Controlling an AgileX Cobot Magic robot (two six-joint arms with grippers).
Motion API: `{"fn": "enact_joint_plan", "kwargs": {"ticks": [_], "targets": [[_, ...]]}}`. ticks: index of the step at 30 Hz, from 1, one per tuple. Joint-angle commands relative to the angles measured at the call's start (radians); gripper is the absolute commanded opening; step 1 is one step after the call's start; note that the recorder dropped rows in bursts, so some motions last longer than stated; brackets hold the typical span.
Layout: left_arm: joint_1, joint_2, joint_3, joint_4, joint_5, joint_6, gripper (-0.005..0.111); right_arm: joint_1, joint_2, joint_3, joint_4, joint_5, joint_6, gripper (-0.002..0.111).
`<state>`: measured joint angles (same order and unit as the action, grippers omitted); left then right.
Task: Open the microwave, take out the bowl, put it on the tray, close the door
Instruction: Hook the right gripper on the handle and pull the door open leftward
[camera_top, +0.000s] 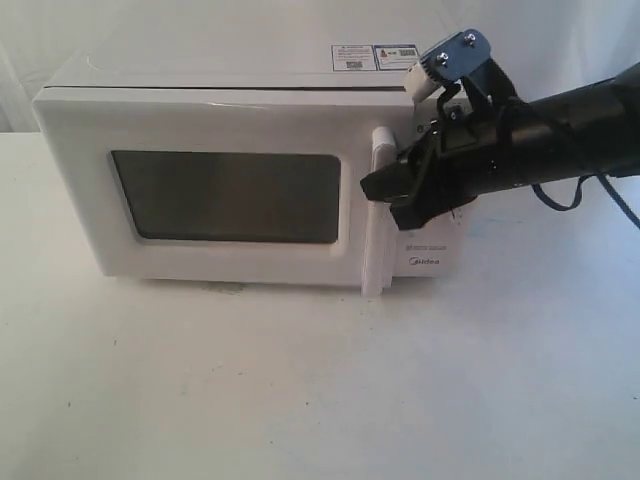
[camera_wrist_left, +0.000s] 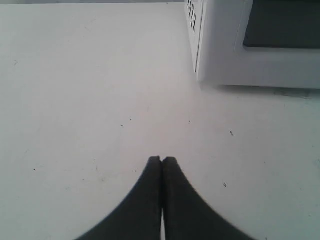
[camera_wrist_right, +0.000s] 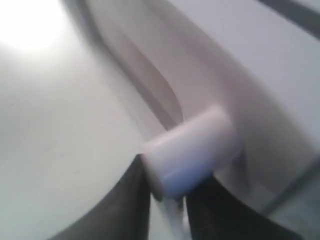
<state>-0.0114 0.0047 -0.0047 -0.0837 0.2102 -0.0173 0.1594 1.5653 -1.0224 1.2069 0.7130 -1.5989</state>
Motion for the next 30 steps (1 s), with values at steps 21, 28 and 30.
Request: {"fn": "enact_joint_plan", "kwargs": {"ticks": [21,28,30], "targets": [[-0.001,-0.005,0.005,-0.002,-0.001,-0.004,0.0,0.019,-0.052,-0.013,-0.271,0.286,0.209,0.01],[-0.001,-0.005,0.005,-0.002,-0.001,-0.004,0.0,0.019,-0.087,-0.013,-0.363,0.384,0.458,0.052],[-0.001,-0.005,0.005,-0.002,-0.001,-0.004,0.0,0.019,-0.101,-0.013,-0.41,0.434,0.544,0.053]]}}
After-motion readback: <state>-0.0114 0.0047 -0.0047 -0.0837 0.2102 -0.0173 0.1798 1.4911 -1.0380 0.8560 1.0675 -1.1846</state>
